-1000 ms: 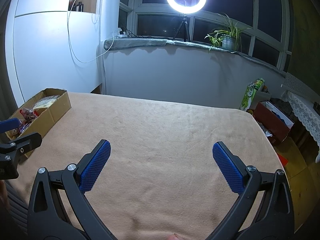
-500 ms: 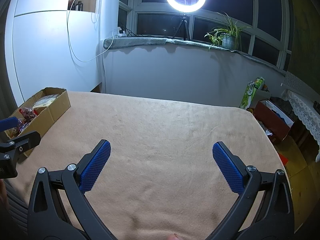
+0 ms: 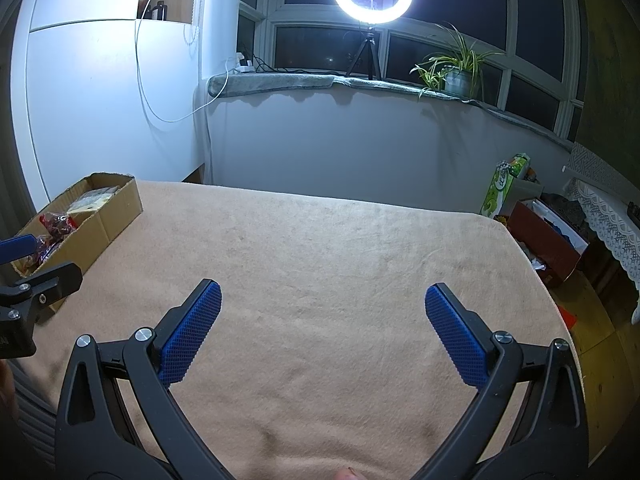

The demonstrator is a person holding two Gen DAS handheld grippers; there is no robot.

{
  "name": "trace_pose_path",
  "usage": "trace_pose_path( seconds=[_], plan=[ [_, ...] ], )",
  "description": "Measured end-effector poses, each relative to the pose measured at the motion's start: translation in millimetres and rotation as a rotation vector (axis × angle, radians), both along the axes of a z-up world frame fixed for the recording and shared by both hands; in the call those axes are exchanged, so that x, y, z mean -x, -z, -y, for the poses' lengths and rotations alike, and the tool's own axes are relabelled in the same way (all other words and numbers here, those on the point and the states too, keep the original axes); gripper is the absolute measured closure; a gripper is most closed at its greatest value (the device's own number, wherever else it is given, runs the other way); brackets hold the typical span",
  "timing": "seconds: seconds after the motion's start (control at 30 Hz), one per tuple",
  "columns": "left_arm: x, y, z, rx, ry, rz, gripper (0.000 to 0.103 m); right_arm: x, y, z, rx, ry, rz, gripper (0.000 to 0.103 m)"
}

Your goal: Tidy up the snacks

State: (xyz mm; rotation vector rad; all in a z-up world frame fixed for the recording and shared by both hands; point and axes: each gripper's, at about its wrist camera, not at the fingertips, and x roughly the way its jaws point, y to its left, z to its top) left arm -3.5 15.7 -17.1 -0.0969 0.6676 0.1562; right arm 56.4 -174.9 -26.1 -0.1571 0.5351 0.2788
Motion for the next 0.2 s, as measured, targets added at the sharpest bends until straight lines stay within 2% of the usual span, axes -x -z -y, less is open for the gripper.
trace_pose_path(
  seconds=[0.2],
  plan=[
    [3.0,-1.0,1.0,-0.051,-0.035,0.014,0.0,-0.5,-0.6,0.4,0.001,-0.001,-0.001,0.0]
  ],
)
